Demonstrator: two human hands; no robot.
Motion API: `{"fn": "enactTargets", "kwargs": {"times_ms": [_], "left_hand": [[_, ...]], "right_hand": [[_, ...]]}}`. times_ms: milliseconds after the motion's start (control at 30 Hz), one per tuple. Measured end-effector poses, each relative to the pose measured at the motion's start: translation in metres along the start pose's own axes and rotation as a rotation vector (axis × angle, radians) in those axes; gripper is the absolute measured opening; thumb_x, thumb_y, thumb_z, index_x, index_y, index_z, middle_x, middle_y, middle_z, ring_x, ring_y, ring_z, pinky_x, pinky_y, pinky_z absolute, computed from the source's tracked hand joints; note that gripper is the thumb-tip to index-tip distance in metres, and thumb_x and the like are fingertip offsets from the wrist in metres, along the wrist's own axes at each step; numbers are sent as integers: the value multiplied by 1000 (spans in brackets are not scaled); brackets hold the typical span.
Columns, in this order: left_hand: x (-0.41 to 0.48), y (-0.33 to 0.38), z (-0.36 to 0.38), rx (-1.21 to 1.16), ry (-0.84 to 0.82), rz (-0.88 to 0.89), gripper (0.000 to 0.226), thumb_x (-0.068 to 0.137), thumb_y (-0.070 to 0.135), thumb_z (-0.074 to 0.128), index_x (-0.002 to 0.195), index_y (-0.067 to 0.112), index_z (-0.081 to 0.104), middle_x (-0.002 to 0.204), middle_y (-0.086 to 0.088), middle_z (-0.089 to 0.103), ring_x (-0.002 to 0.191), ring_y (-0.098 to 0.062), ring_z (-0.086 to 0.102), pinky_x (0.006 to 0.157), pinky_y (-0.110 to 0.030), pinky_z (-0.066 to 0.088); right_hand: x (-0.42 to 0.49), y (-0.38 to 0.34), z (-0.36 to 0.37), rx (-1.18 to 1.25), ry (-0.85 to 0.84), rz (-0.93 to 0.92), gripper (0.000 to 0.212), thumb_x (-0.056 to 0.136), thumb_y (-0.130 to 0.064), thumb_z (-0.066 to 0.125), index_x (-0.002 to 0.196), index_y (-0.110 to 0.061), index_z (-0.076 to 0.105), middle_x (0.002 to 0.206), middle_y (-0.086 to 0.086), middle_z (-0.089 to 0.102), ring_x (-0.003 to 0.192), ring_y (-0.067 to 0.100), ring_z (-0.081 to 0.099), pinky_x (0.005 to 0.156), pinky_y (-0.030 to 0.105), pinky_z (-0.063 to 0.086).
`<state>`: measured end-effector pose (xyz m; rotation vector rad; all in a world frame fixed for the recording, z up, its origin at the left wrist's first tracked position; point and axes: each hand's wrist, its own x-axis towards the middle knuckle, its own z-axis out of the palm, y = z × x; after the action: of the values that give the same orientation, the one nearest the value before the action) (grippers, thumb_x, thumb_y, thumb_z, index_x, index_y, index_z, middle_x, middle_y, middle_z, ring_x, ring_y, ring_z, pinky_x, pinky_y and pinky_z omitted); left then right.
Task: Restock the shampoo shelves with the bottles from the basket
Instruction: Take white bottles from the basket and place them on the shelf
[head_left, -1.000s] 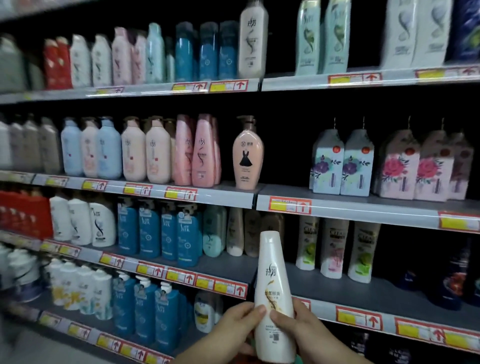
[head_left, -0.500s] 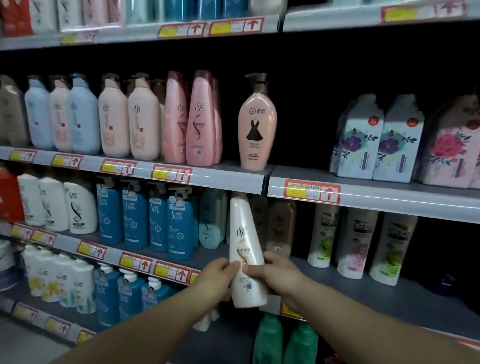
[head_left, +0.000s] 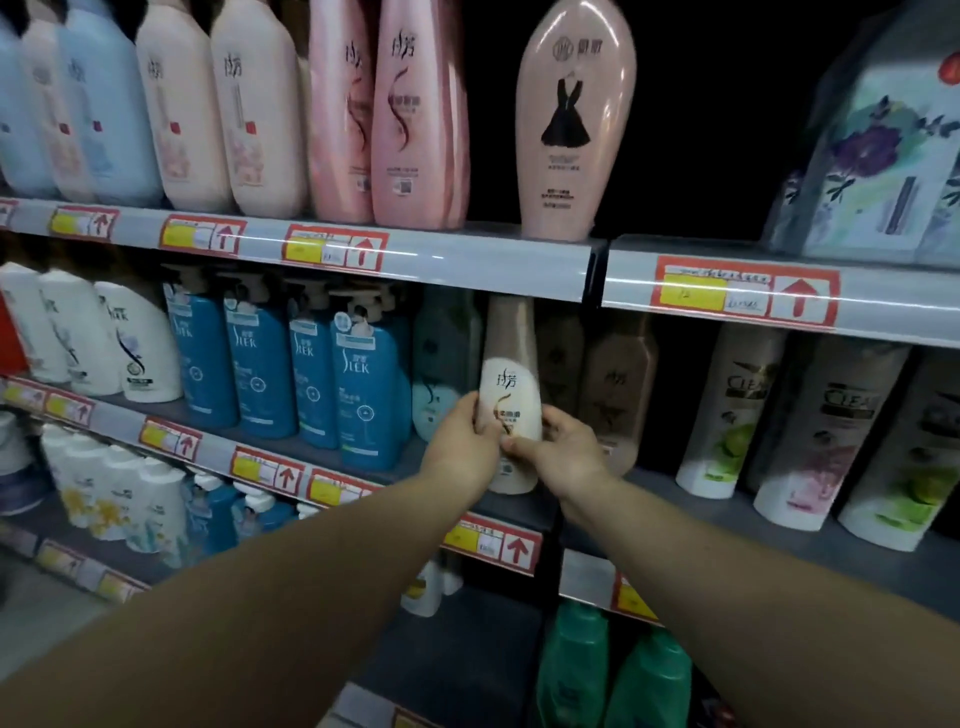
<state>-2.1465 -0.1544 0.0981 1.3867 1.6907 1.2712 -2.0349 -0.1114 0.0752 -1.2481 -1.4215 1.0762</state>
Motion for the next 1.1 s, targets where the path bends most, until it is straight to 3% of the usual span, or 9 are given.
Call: {"fn": "enactTargets", "kwargs": {"times_ms": [100, 167, 267, 400, 467, 567, 767, 900, 1100], "left_hand": [[0, -8, 9, 23, 14, -1, 42, 93, 25, 50, 135, 18, 49, 135, -4, 54, 116, -24, 57, 104, -37, 44], [-1, -11, 14, 69, -1, -23, 39, 95, 22, 47, 133, 12, 49, 135, -6, 50, 115, -26, 55, 94, -27, 41], [-2, -13, 22, 112, -48, -44, 40, 96, 21, 42, 136, 14, 47, 135, -11, 49, 106, -24, 55, 83, -26, 40], [5, -14, 21, 117, -49, -100, 46, 98, 23, 42, 142, 11, 40, 143, -13, 44, 128, -28, 46, 96, -27, 36], [8, -16, 20, 102, -46, -125, 44, 98, 21, 42, 141, 9, 41, 144, -13, 46, 129, -28, 45, 88, -23, 32], [11, -21, 18, 82, -56, -136, 42, 98, 20, 42, 139, 9, 43, 142, -12, 48, 128, -26, 46, 82, -20, 28], [9, -19, 19, 91, -94, -118, 52, 99, 26, 41, 149, 14, 30, 153, -7, 36, 138, -25, 36, 107, -29, 31], [10, -16, 11, 69, -126, -132, 53, 97, 31, 47, 146, 15, 37, 150, -6, 41, 136, -24, 40, 108, -30, 32], [-1, -7, -1, 39, -97, -102, 51, 97, 39, 45, 145, 20, 40, 145, -3, 47, 129, -24, 46, 109, -35, 37]], "right_hand": [[7, 4, 3, -42, 27, -47, 31, 78, -13, 80, 103, -27, 67, 108, 5, 74, 97, 21, 69, 93, 44, 56], [11, 1, 6, -175, 82, -81, 31, 80, -19, 79, 109, -18, 67, 109, 6, 73, 97, 21, 67, 89, 38, 55], [14, -5, 10, -295, 139, -89, 42, 82, -26, 78, 118, -10, 64, 115, 9, 69, 103, 23, 63, 83, 24, 45], [20, -10, 11, -329, 146, -64, 58, 84, -26, 76, 134, -6, 55, 134, 12, 60, 123, 28, 56, 91, 26, 41], [23, -9, 12, -348, 169, -46, 61, 84, -26, 77, 135, -4, 53, 135, 14, 58, 124, 30, 55, 94, 31, 43], [24, -5, 15, -385, 205, -46, 56, 82, -26, 78, 128, -3, 56, 126, 15, 62, 114, 29, 59, 82, 28, 43], [27, -5, 20, -359, 228, -20, 47, 81, -21, 80, 119, -2, 60, 113, 13, 65, 101, 25, 61, 78, 25, 43], [19, -5, 18, -316, 249, -68, 46, 90, -28, 68, 127, -3, 59, 122, 13, 66, 114, 28, 61, 88, 27, 44], [-4, -13, 5, -282, 206, -112, 27, 96, -29, 59, 115, -12, 67, 112, 5, 70, 107, 21, 62, 89, 27, 46]]}}
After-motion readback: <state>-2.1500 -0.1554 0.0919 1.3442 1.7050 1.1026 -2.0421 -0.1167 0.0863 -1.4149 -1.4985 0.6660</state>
